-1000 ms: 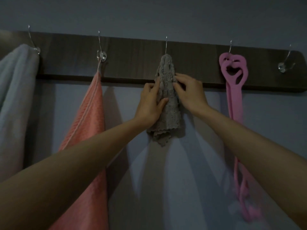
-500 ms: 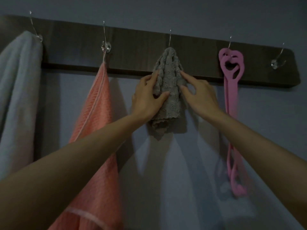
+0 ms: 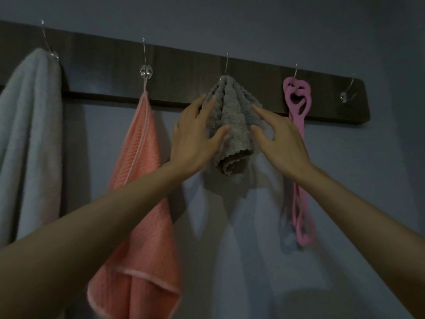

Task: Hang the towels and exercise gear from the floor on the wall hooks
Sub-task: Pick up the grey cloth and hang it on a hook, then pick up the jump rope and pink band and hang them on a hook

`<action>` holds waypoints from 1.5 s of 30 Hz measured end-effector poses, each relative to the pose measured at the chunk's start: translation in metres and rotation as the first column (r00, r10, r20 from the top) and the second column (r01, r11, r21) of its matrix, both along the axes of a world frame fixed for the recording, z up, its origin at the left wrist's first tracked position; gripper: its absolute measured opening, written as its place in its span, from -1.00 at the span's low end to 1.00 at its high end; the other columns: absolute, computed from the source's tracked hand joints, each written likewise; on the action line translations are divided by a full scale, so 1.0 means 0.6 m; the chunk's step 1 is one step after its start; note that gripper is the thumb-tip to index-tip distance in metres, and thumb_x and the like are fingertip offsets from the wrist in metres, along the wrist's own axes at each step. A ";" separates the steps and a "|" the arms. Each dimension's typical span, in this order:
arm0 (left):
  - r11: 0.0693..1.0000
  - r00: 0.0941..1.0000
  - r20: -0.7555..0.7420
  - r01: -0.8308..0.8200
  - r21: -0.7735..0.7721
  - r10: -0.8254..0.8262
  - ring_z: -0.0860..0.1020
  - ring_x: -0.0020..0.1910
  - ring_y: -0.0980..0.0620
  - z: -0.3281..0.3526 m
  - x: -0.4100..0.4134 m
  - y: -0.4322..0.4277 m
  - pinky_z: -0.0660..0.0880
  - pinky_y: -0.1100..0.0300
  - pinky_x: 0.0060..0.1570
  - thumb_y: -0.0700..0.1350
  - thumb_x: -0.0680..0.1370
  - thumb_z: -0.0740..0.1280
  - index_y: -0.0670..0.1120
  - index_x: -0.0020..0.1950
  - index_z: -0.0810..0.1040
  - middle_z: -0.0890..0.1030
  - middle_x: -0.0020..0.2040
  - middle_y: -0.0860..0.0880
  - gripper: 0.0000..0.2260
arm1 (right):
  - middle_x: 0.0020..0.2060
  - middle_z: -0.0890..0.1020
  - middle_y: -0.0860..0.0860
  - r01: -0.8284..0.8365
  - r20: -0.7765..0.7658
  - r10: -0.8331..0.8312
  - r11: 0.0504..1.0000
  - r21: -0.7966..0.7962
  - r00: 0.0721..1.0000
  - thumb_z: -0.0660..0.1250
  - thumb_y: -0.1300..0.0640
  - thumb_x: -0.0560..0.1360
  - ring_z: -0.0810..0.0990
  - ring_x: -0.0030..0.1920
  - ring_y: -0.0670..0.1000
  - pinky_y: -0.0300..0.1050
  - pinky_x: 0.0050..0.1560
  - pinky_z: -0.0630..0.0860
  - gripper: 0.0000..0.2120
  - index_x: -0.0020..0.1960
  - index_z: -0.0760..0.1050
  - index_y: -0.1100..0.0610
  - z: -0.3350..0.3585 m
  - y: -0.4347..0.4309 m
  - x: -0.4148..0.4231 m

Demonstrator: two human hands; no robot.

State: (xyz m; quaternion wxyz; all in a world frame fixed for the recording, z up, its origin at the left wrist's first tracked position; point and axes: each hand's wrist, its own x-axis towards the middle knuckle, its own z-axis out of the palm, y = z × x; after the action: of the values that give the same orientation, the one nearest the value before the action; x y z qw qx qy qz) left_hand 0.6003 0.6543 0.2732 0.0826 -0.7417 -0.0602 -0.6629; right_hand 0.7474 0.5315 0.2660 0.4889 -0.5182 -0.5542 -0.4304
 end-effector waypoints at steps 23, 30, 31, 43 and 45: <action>0.977 0.981 -0.114 -0.172 -0.127 0.158 0.32 0.40 0.05 -0.246 -0.145 -0.360 0.20 0.23 0.35 0.14 0.55 0.26 0.00 0.48 0.28 0.36 0.45 0.02 -0.46 | 0.36 0.46 -0.07 0.052 0.081 -0.036 0.978 -0.204 0.996 0.14 -0.09 0.51 0.44 0.31 -0.01 -0.02 0.31 0.35 -0.53 0.41 0.33 -0.09 -0.254 -0.351 -0.069; 0.959 0.946 -0.241 -0.253 -0.131 0.217 0.35 0.40 0.00 -0.342 -0.160 -0.436 0.33 0.01 0.37 0.19 0.55 0.18 0.01 0.47 0.29 0.36 0.45 0.00 -0.47 | 0.35 0.47 -0.08 0.038 0.059 -0.024 0.971 -0.237 0.998 0.14 -0.08 0.52 0.45 0.31 -0.01 0.01 0.33 0.36 -0.55 0.39 0.35 -0.06 -0.343 -0.426 -0.092; 0.955 0.938 -0.264 -0.266 -0.132 0.225 0.36 0.40 -0.01 -0.361 -0.162 -0.440 0.35 -0.02 0.34 0.20 0.55 0.16 0.02 0.47 0.29 0.37 0.45 0.00 -0.48 | 0.35 0.46 -0.08 0.047 0.060 -0.033 0.967 -0.251 0.998 0.15 -0.07 0.53 0.45 0.31 -0.02 -0.01 0.33 0.35 -0.55 0.40 0.34 -0.06 -0.359 -0.434 -0.094; 0.917 0.805 -0.570 -0.337 -0.212 0.164 0.35 0.40 -0.08 -0.674 -0.198 -0.454 0.31 0.01 0.29 0.12 0.60 0.10 0.01 0.48 0.27 0.35 0.46 -0.04 -0.54 | 0.33 0.49 -0.02 -0.002 -0.160 -0.095 0.854 -0.520 0.983 0.16 -0.04 0.54 0.47 0.30 0.03 0.04 0.30 0.39 -0.58 0.39 0.37 0.00 -0.662 -0.486 -0.129; 0.900 0.771 -0.628 -0.345 -0.267 0.109 0.33 0.41 -0.08 -0.742 -0.216 -0.457 0.31 0.00 0.28 0.11 0.61 0.10 0.02 0.49 0.24 0.33 0.47 -0.03 -0.54 | 0.33 0.49 -0.02 -0.048 -0.222 -0.096 0.824 -0.564 0.970 0.19 -0.01 0.55 0.47 0.30 0.02 0.04 0.30 0.40 -0.59 0.38 0.38 0.02 -0.738 -0.501 -0.145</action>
State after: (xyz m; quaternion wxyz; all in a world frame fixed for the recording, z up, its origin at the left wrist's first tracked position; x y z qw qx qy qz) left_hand 0.4710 0.3803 -0.1720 0.0380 -0.9011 -0.2447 -0.3559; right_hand 0.6602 0.2310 -0.1765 0.3713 -0.6949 -0.5867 -0.1870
